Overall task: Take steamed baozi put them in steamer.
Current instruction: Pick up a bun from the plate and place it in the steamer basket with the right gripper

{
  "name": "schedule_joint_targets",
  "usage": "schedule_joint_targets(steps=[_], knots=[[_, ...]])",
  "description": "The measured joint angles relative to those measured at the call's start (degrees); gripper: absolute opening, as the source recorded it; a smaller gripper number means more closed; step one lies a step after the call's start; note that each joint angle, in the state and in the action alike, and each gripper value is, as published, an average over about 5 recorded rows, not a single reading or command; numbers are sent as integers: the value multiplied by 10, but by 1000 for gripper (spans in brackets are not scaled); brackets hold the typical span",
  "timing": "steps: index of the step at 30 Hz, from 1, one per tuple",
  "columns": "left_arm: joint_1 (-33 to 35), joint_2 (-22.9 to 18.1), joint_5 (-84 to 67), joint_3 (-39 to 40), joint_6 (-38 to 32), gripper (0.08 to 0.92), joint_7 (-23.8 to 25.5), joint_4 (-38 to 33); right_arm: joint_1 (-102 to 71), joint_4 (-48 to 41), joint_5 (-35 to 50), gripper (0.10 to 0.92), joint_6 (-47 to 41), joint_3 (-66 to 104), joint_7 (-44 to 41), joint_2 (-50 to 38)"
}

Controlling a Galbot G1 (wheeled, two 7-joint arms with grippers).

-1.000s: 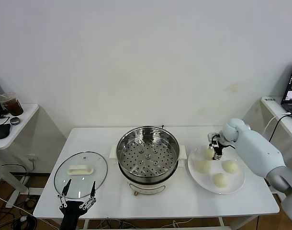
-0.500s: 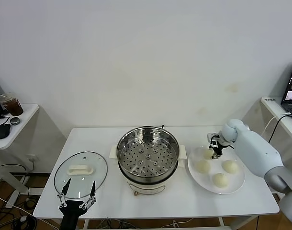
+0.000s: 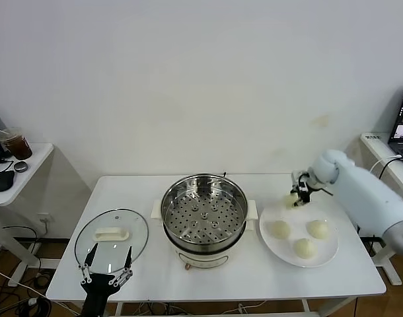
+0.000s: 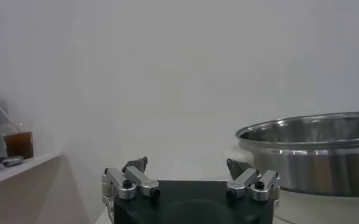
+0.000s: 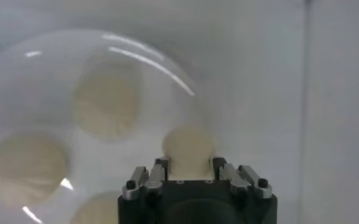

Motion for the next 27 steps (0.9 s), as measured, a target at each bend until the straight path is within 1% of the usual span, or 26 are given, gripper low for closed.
schedule_joint_targets(steps=[6, 13, 19, 27], knots=[[2, -1, -6, -4, 0, 823, 0, -6, 99, 52, 85, 458, 31, -74, -8, 15], [9, -6, -12, -14, -1, 823, 0, -14, 157, 82, 146, 458, 75, -149, -11, 81], [14, -14, -14, -24, -1, 823, -1, -19, 167, 80, 148, 458, 133, -202, -4, 154], [11, -21, -13, -31, 0, 823, -1, -20, 152, 49, 93, 458, 230, -248, 13, 225]])
